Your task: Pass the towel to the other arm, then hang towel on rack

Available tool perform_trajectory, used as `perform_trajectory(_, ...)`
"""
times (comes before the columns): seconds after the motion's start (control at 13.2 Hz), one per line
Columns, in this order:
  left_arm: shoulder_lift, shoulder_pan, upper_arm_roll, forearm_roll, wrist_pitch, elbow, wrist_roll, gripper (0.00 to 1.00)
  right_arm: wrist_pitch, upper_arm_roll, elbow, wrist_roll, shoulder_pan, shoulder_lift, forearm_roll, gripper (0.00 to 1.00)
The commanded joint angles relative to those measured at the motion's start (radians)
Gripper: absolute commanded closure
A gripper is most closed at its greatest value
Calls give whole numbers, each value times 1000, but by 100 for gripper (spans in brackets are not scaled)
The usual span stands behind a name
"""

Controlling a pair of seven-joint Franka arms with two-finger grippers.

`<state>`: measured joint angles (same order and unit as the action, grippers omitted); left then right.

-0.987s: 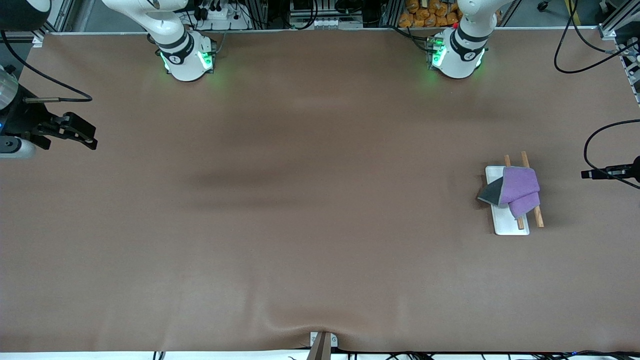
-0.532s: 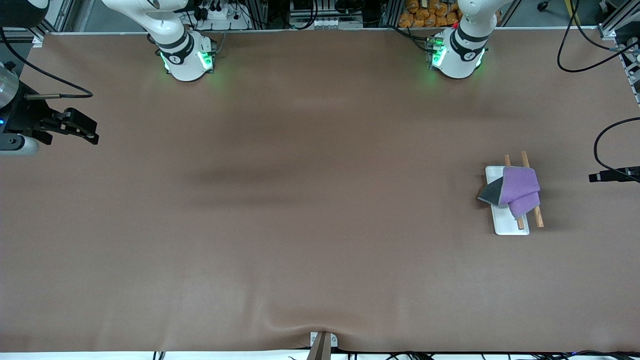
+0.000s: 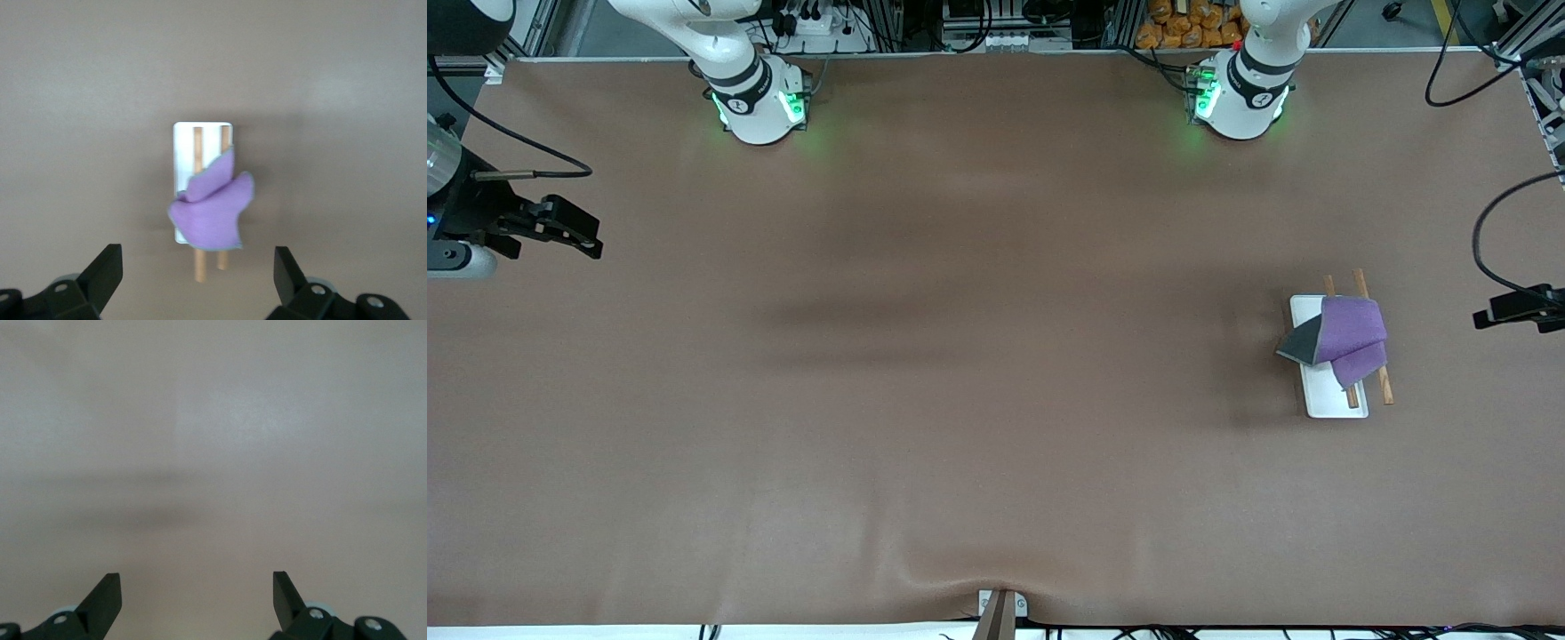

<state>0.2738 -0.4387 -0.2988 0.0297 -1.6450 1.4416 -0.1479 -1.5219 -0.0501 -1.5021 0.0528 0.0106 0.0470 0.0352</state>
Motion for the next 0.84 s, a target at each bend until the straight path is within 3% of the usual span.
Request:
perform_trajectory(0.0,-70,8,-66,-34,54,19,140,0,-53,-11,-90,-19,-23,-70,-21,0)
perform_trajectory(0.15,-96,6,-104,-34,73,19,191,0,-86,-11,-147,-19,-20,-105,-21,0)
perform_trajectory(0.53,-97,8,-135,-67,80,-9,169,0,-78,-11,-86,-19,-21,-76,-18,0)
perform_trajectory(0.76,-169,72,-112,-65,103,11,188,0,-78,-11,-82,-19,-21,-75,-15,0)
